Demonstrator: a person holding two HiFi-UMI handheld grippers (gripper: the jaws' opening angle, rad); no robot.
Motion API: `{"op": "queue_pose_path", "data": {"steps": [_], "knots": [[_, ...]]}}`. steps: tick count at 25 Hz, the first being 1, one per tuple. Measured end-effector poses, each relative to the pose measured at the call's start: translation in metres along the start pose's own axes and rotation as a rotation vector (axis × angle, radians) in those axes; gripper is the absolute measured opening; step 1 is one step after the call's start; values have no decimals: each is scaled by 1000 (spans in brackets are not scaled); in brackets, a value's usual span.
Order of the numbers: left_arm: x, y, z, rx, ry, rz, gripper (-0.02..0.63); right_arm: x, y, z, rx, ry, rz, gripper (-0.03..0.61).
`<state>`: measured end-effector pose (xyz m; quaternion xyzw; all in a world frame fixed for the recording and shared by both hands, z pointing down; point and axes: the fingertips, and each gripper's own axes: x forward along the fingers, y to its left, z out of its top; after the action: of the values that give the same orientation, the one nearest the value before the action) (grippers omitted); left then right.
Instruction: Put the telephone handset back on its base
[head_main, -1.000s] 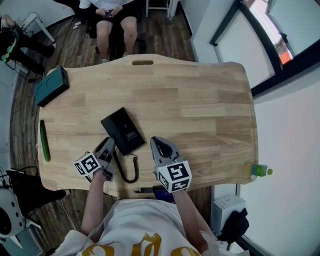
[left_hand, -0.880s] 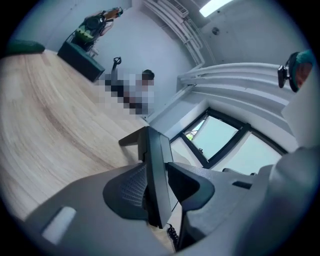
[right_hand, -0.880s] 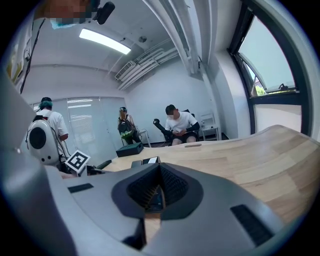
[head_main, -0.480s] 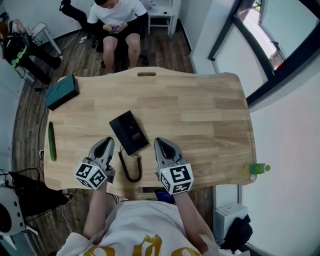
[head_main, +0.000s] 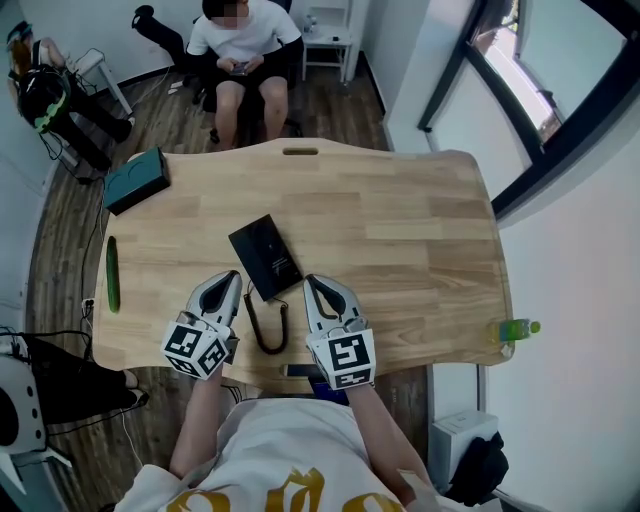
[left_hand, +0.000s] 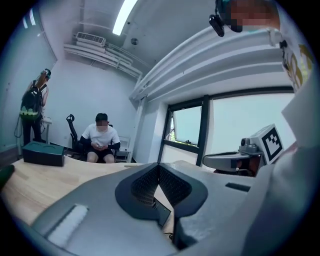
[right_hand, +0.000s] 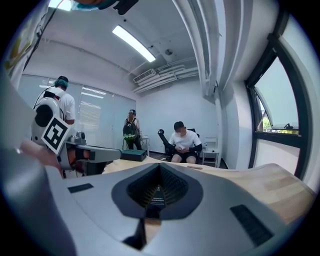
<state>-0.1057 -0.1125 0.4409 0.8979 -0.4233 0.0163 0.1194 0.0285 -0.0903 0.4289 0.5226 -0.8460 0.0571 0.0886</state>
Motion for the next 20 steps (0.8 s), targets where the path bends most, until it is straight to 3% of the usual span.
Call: {"op": "queue_pose_path", "data": {"steps": [5,8,10,20], "knots": [[-8,-5,1,-20,3,-12,3,-7,12,3,-9,-6,10,5],[-12,-14,16,45,-78,-37,3,-9,14,3,-14,-4,12,5],[-13,-20,19,44,-105,-61,3,-10,17,3,-15,0,17,5],[-10,-24,5,60,-4,-41,3,-14,17,0,-4,4,20,5]]}}
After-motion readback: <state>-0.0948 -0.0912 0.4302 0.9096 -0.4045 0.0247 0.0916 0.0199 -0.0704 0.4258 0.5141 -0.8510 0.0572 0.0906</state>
